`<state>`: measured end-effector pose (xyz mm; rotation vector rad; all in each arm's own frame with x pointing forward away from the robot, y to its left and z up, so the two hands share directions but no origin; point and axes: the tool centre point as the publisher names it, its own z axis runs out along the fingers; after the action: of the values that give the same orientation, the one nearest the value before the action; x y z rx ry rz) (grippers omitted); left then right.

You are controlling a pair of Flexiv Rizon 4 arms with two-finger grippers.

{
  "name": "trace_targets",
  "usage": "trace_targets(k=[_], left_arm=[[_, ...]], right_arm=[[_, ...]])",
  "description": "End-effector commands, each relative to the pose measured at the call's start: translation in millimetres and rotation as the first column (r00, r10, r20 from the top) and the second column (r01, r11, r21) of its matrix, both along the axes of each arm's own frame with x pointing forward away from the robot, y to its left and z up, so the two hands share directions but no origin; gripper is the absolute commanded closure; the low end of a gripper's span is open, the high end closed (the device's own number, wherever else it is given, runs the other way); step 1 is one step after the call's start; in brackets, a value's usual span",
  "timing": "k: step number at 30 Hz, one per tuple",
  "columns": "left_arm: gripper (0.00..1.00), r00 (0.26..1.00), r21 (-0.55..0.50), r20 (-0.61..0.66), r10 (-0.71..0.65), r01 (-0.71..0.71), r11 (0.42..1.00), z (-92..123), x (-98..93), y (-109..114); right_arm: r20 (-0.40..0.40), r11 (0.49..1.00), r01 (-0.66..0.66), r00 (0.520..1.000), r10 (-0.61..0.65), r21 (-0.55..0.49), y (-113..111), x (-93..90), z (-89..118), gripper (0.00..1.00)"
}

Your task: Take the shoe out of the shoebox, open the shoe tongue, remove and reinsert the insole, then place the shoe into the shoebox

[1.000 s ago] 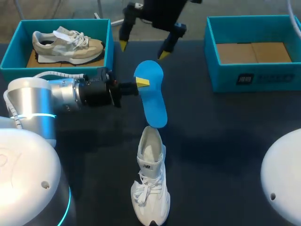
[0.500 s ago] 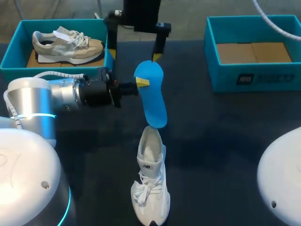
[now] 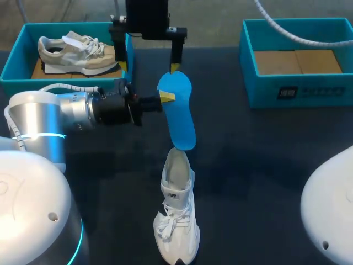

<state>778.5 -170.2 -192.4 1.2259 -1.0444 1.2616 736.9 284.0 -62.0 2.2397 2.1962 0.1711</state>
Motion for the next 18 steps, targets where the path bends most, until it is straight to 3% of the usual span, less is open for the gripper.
trace_targets(k=[1, 10, 18], left_arm=[[1.0, 1.0, 0.003, -0.001, -0.002, 0.002, 1.0, 1, -0.9, 1], [1.0, 1.0, 0.003, -0.001, -0.002, 0.002, 1.0, 1, -0.9, 1], [1.0, 1.0, 0.003, -0.001, -0.002, 0.002, 1.0, 1, -0.9, 1]], right_arm=[[0.021, 0.981, -0.007, 1.0, 0.003, 0.194, -26, -6.6, -6, 0.0], [-0.04, 0.921, 0.043, 0.999, -0.03, 0.387, -49, -6.1, -11, 0.0], [-0.042, 0.799, 0.036, 0.999, -0.013, 0.6, -69, -1.1, -5, 0.0]])
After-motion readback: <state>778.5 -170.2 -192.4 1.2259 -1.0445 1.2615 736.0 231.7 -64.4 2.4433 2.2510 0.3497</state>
